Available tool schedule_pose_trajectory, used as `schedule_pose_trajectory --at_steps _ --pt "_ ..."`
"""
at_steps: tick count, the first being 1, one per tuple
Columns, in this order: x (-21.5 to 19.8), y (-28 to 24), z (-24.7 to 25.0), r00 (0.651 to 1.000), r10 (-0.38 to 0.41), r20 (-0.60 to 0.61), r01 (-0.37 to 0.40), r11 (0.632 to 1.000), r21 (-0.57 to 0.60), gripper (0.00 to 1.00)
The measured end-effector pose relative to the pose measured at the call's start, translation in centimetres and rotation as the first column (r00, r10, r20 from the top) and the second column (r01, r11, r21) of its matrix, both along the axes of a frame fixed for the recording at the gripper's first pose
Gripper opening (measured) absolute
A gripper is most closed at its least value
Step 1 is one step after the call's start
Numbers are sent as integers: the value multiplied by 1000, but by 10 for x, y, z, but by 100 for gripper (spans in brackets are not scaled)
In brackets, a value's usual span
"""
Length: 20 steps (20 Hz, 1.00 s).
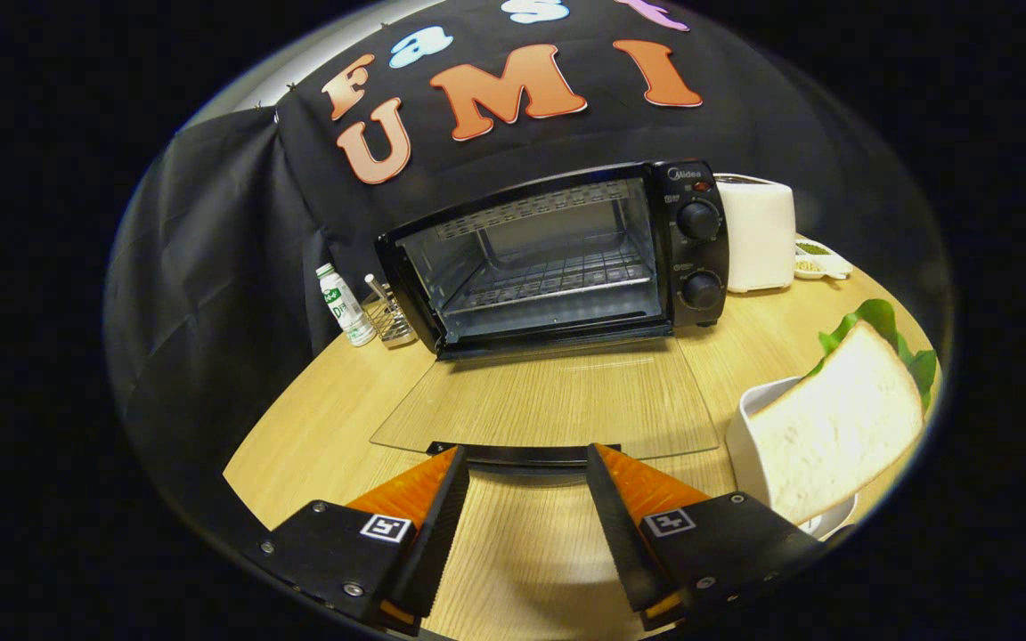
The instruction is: Open the toaster oven, put the food inside, and close the toaster oven door.
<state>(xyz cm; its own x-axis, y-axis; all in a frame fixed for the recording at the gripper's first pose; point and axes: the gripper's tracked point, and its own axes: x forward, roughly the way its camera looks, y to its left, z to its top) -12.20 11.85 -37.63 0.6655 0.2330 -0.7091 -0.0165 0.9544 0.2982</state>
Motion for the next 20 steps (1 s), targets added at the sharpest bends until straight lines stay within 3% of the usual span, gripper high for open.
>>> schedule_pose_trajectory --at_steps 6,11,20 --pt "3 -52 64 993 -56 101 56 998 7 81" --pt "5 -144 98 982 -134 131 152 979 -134 91" --pt "-16 -207 65 989 -123 -88 120 992 -35 94"
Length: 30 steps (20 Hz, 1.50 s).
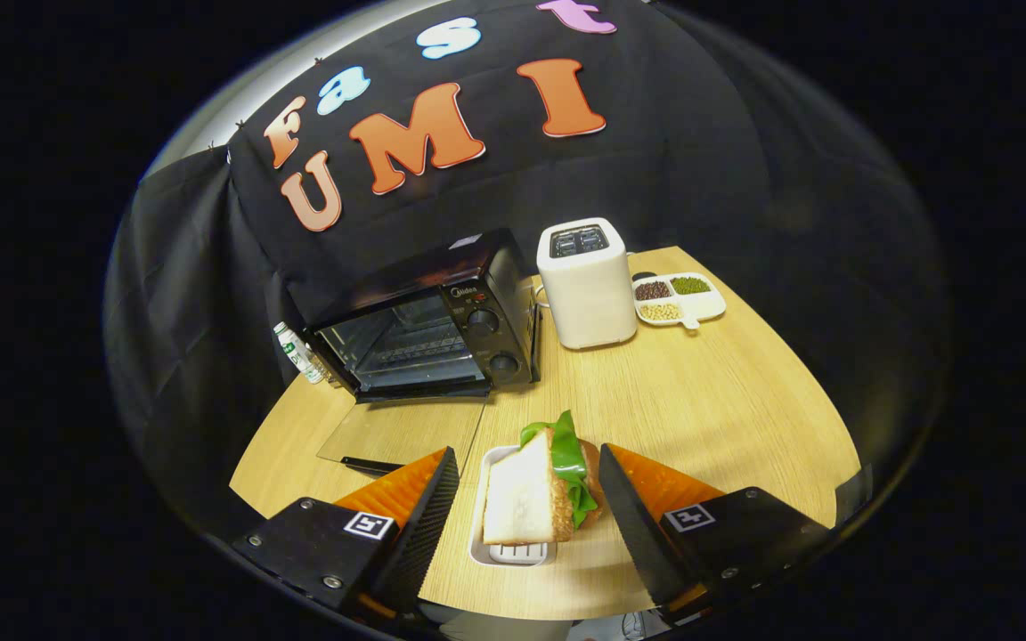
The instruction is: Open the toaster oven, put the food inside, and close the toaster oven door.
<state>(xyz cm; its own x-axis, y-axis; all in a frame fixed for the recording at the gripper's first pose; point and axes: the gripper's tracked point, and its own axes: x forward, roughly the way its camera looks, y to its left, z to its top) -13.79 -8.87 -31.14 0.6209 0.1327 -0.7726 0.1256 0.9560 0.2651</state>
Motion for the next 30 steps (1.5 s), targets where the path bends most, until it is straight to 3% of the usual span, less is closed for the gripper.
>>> schedule_pose_trajectory --at_steps 5,7,11,14,15,20,27,30 --pt "-10 3 -29 993 31 -113 -17 993 121 93" --pt "-11 -3 -41 987 14 -161 9 989 146 87" --pt "-12 4 -54 978 8 -207 38 976 214 71" --pt "-10 5 -56 971 -21 -239 90 954 285 49" --pt "-10 6 -55 970 -29 -240 106 945 311 47" --pt "-3 5 -46 979 -63 -193 121 944 307 28" --pt "13 -7 -7 986 -146 -79 163 935 314 25" --pt "20 -4 9 982 -184 -33 183 912 368 22"
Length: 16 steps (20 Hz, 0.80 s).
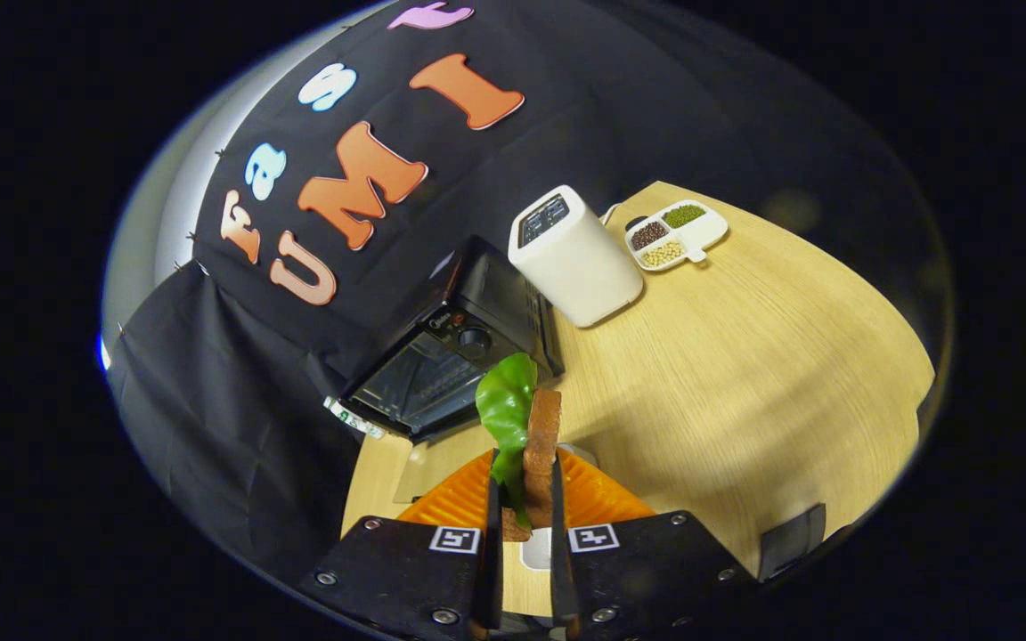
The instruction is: Open the toaster oven, put the food inside, and close the toaster oven door.
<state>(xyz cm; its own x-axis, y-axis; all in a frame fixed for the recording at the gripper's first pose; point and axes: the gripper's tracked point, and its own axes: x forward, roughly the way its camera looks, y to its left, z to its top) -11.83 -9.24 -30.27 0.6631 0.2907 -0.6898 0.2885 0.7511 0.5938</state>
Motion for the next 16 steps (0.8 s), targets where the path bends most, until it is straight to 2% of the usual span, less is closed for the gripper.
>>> schedule_pose_trajectory --at_steps 5,9,16 --pt "21 34 17 996 -29 84 20 994 107 21" --pt "37 77 24 992 -22 127 1 986 168 22" --pt "74 148 6 994 -21 109 -6 971 239 22"
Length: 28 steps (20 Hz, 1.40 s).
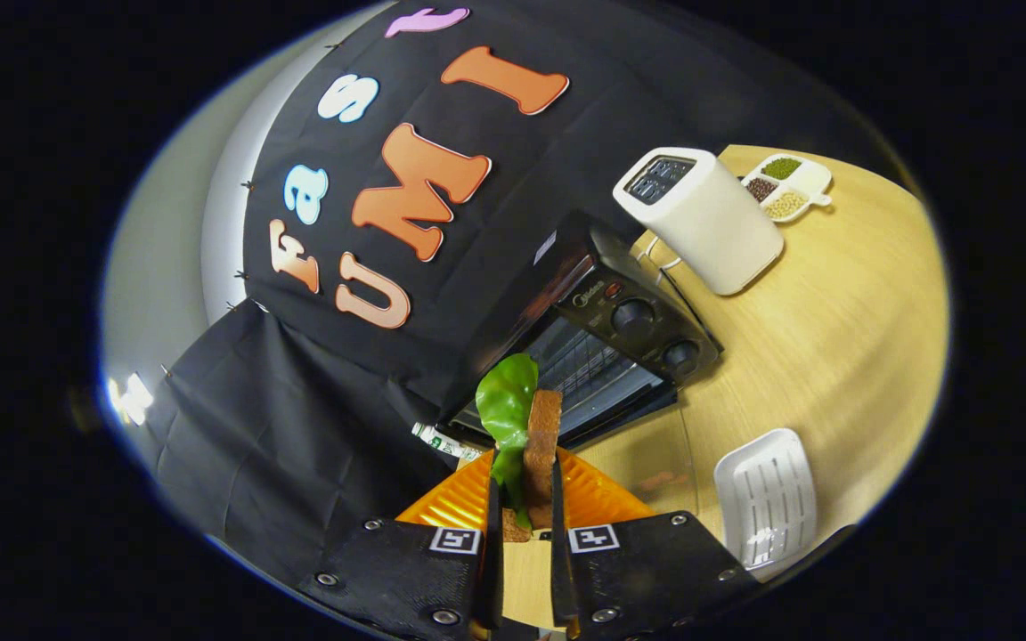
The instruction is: Open the toaster oven, put the food inside, and close the toaster oven door.
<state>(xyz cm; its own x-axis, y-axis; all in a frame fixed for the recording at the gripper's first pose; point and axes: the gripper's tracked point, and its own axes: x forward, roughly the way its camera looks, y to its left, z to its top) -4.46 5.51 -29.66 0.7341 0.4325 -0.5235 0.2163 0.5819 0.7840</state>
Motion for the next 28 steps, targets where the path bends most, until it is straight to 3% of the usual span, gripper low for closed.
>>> schedule_pose_trajectory --at_steps 11,23,28 --pt "59 50 -45 994 -103 -45 106 991 85 22" --pt "120 48 -81 958 -285 -17 284 944 167 21" --pt "136 41 -101 940 -341 -10 339 930 142 21"
